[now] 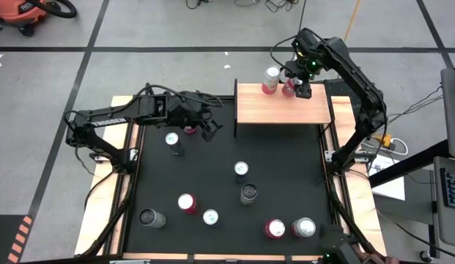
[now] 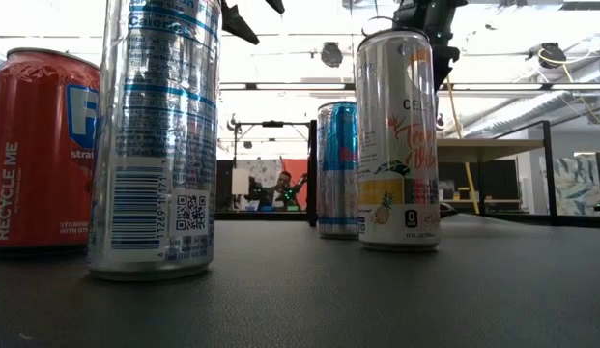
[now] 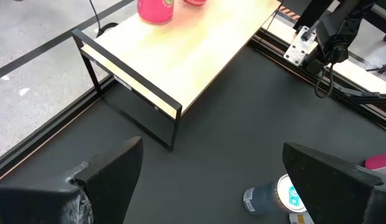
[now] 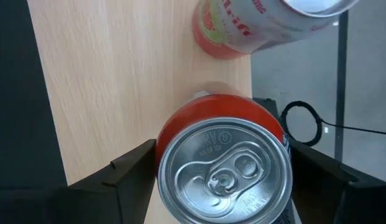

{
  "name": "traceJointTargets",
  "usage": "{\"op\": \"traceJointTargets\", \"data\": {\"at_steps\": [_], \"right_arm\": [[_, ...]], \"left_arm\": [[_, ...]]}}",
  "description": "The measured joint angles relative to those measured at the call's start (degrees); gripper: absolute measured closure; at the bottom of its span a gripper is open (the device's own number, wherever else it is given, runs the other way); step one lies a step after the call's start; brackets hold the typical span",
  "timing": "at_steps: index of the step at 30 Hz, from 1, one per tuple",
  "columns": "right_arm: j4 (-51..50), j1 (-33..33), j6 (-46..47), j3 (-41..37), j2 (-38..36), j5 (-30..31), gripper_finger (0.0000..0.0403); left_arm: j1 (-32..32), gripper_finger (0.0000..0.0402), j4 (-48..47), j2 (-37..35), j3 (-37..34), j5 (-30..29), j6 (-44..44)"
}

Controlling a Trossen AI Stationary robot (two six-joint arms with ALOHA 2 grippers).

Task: Place canned beverage on shelf
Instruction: Put the top red soda can on the shelf

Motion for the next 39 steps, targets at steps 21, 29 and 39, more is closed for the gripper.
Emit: {"op": "traceJointTargets", "data": {"at_steps": [21,29,39], "right_arm": [[-0.07,-0.43,-0.63,0.00,0.66,0.35,0.0126],[-0.50,-0.74,-0.59,0.04,0.66,-1.64,0.0126],[-1.02,-1.50,-0.62,0.07,0.66,-2.69,0.0122]], "left_arm": [[-0.02,0.0015,0.00,0.00,0.00,-0.06,-0.04],[-0.02,0.0015,0.00,0.01,0.00,0.00,-0.04],[0.00,0.0015,0.00,-0.01,0.00,0.03,-0.07]]}}
